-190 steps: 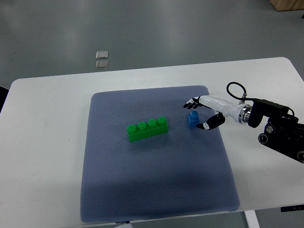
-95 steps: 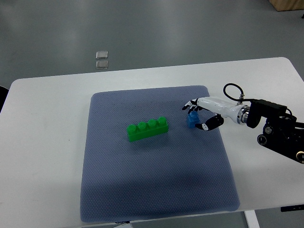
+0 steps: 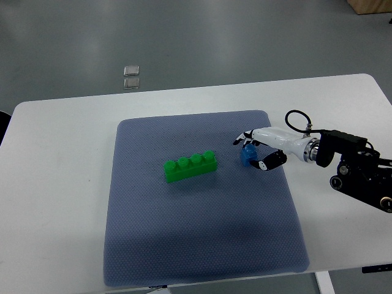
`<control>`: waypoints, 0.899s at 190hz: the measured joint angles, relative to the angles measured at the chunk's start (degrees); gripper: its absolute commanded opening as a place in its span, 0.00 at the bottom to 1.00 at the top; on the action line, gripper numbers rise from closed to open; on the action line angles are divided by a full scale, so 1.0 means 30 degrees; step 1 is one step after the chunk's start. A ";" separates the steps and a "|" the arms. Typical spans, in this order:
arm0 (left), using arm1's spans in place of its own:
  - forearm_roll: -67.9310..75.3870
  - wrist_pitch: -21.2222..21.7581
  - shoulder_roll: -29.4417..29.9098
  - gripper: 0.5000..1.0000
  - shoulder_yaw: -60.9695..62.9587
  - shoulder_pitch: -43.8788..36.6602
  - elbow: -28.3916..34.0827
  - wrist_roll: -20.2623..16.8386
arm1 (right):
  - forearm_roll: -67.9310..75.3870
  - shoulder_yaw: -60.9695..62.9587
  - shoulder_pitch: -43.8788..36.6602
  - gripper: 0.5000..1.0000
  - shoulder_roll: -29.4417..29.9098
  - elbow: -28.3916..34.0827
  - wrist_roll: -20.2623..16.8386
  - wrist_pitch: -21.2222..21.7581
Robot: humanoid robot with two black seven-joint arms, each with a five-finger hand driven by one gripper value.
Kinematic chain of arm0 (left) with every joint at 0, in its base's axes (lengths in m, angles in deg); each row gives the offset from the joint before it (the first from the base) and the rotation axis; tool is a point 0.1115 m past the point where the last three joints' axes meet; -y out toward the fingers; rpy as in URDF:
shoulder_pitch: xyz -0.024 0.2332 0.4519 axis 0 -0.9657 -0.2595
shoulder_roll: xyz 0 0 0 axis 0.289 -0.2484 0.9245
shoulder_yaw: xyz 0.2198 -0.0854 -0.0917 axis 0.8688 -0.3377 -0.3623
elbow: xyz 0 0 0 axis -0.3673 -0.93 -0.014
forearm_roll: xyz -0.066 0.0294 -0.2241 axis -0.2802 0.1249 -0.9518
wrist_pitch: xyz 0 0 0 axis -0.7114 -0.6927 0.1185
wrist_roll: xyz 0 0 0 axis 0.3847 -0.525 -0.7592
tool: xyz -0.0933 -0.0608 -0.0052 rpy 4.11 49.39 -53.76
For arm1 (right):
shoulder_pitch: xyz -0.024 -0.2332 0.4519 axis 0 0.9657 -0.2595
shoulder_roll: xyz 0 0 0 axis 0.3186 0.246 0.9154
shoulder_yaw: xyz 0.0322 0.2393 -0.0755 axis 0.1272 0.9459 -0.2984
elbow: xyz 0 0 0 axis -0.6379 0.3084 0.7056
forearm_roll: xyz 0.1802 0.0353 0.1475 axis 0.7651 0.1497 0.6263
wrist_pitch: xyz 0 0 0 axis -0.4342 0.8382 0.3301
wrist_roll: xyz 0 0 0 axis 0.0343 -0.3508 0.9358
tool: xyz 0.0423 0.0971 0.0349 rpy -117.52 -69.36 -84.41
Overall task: Stack blue block on green block with right hand
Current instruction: 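Close the right hand's fingers around the blue block, then lift the blue block and carry it over the green block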
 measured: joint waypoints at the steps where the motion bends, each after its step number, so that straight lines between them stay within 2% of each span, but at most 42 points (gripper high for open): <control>1: 0.0000 0.0000 0.0000 1.00 0.0000 0.0000 0.0000 0.0000 | 0.0000 -0.0003 0.0000 0.30 0.0000 0.0000 0.0000 -0.0001; 57: 0.0000 0.0000 0.0000 1.00 -0.0001 0.0001 0.0004 0.0001 | -0.0076 -0.0051 0.0014 0.17 0.0000 0.0000 0.0000 -0.0008; 128: 0.0000 0.0000 0.0000 1.00 -0.0007 0.0001 0.0005 0.0001 | -0.0135 -0.0036 -0.0409 0.15 -0.0180 0.0082 0.0093 -0.0095; 171: 0.0000 0.0000 0.0000 1.00 -0.0006 0.0001 0.0004 0.0001 | 0.0051 0.0031 -0.1536 0.10 -0.0249 0.1237 0.0173 -0.0120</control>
